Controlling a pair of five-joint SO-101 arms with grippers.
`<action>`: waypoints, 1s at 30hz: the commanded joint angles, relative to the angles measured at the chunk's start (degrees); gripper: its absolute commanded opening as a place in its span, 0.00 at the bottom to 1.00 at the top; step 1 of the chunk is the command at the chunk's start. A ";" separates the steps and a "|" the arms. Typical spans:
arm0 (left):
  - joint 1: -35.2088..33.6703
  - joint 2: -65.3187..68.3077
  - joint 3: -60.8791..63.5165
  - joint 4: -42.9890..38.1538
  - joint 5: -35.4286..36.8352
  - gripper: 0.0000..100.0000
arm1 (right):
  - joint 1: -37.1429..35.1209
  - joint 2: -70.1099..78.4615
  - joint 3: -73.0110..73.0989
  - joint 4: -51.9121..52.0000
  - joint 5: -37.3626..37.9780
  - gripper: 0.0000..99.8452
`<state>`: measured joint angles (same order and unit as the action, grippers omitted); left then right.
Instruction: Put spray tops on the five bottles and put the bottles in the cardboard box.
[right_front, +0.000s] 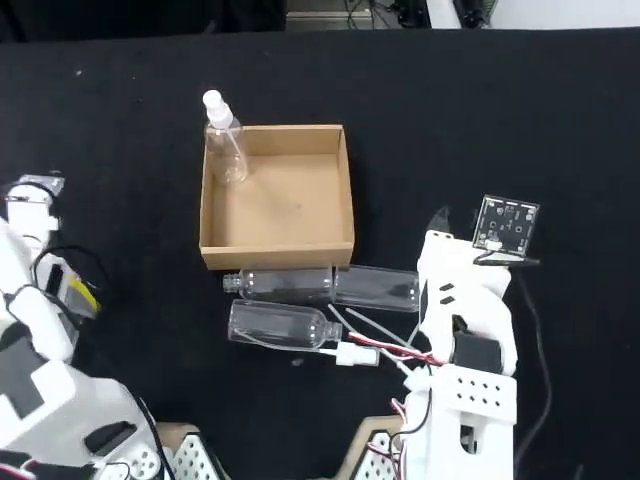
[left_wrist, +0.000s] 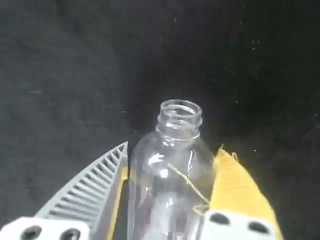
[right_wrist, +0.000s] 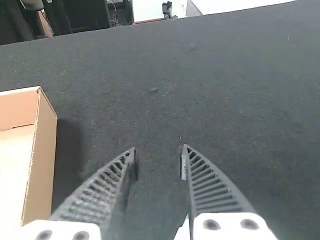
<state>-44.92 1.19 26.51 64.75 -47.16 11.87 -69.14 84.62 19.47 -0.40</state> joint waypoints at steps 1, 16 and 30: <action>-0.48 0.26 -4.62 -0.18 -1.76 0.19 | -0.88 -1.10 0.13 -1.85 0.53 0.13; -1.54 0.88 -4.62 4.13 -10.37 0.19 | -0.79 -1.10 0.13 -1.85 0.53 0.13; -2.86 0.88 -2.42 4.13 -10.55 0.19 | -0.79 -1.10 0.13 -1.85 0.62 0.13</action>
<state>-46.95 2.42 24.75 68.26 -57.01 11.87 -69.14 84.62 19.47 -0.40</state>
